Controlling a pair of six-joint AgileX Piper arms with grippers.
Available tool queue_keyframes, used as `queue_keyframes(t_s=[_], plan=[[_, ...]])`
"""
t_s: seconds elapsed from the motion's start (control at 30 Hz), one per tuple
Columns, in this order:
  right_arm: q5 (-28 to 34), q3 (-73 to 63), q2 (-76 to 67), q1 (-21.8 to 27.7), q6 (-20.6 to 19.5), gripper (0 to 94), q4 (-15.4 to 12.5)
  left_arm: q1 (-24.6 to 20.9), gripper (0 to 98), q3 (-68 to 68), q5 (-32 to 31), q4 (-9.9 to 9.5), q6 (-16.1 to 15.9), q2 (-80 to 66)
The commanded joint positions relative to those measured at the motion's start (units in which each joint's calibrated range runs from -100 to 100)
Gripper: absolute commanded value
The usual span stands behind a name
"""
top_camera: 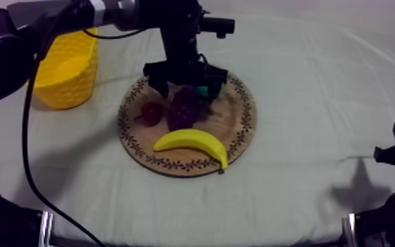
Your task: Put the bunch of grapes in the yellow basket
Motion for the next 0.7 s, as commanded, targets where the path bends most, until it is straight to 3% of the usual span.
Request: queue_keyframes(t_s=[0.0, 0.33, 0.67], plan=[[-0.03, -0.05, -0.02, 0.0, 0.01, 0.3, -0.01, -0.06, 91.7, -0.16, 0.41, 0.26, -0.12, 0.69], [-0.03, -0.05, -0.02, 0.0, 0.01, 0.3, -0.01, 0.02, 87.3, -1.43, 2.64, 0.89, -0.31, 4.24], [-0.03, -0.05, -0.02, 0.0, 0.01, 0.3, -0.01, 0.63, 58.3, -2.39, 3.27, 0.24, -0.25, 5.34]])
